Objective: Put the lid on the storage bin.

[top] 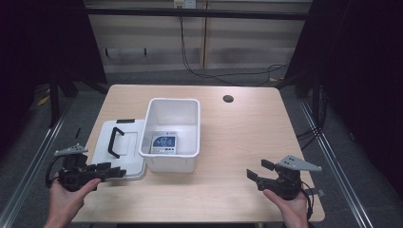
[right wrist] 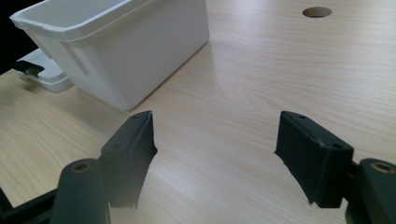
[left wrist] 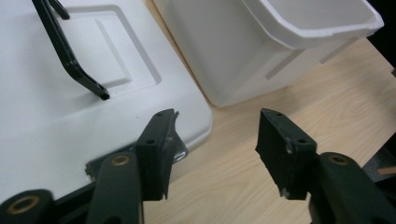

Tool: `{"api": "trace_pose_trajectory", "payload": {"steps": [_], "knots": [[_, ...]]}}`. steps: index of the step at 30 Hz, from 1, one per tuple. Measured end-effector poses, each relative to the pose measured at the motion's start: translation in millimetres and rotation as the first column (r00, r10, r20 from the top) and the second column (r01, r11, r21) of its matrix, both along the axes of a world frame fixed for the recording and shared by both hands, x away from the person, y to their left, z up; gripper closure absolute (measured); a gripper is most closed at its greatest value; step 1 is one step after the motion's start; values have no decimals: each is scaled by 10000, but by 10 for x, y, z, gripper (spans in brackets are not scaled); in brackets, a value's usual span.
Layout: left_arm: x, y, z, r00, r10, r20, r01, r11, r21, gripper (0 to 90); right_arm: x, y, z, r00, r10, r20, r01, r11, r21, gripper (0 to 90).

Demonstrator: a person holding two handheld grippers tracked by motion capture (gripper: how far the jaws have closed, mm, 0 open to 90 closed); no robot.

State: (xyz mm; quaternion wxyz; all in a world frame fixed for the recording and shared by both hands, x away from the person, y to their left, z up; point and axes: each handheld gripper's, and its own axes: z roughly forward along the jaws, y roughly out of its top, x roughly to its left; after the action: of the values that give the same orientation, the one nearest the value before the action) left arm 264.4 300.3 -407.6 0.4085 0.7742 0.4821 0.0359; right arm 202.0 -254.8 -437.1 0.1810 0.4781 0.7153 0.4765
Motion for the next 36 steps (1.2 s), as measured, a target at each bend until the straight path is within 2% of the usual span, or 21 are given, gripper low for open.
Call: {"api": "trace_pose_trajectory", "payload": {"steps": [4,6,8,10,15,16,19,20,22,23,24,28,29,32,33,36], "knots": [[39,-3,82,9998,-191,29,191,9998,42,493,8,-12,-9,10000,-33,-41,33,10000,94,260],[89,24,111,10000,-76,-15,76,9993,376,477,19,-14,-12,9999,-128,-77,130,9997,211,234],[103,38,120,9999,-140,-34,141,9995,295,476,25,-14,-14,9998,-187,-100,188,9998,120,221],[161,71,164,10000,10,-54,-9,10000,81,477,26,-11,-17,9997,-187,-170,189,9997,121,221],[258,72,206,9999,45,-165,-41,9997,240,508,29,-6,-20,9996,-179,-197,181,9998,73,220],[297,53,218,9998,-32,-209,42,9988,483,512,31,-3,-24,9997,-149,-202,150,9999,42,219],[339,35,221,9994,-149,-322,171,9974,707,524,36,4,-29,9995,-18,-316,21,9999,109,218],[390,16,230,9988,-68,-482,115,9951,984,532,43,14,-36,9993,64,-359,-62,10000,63,214],[411,7,233,9990,-2,-444,48,9946,1034,536,45,21,-35,9993,94,-371,-92,9999,46,213],[431,-4,237,9988,115,-480,-57,9928,1194,545,45,25,-34,9992,116,-387,-116,9999,21,212],[475,-23,250,9984,223,-519,-141,9879,1544,545,46,31,-37,9992,159,-372,-160,9999,-18,212],[530,-52,273,9975,356,-613,-253,9867,1606,545,48,33,-39,9990,173,-420,-175,9998,-45,212],[583,-52,301,9967,279,-759,-145,9849,1726,544,51,34,-41,9989,185,-425,-188,9998,-60,212],[624,-46,312,9953,486,-834,-359,9883,1482,523,49,37,-40,9988,212,-438,-215,9997,-67,212],[658,-31,305,9931,591,-1015,-454,9901,1325,520,48,43,-40,9987,223,-461,-227,9997,-84,211],[696,-36,276,9906,649,-1204,-486,9898,1337,520,53,47,-43,9986,283,-437,-286,9996,-81,210]]}}
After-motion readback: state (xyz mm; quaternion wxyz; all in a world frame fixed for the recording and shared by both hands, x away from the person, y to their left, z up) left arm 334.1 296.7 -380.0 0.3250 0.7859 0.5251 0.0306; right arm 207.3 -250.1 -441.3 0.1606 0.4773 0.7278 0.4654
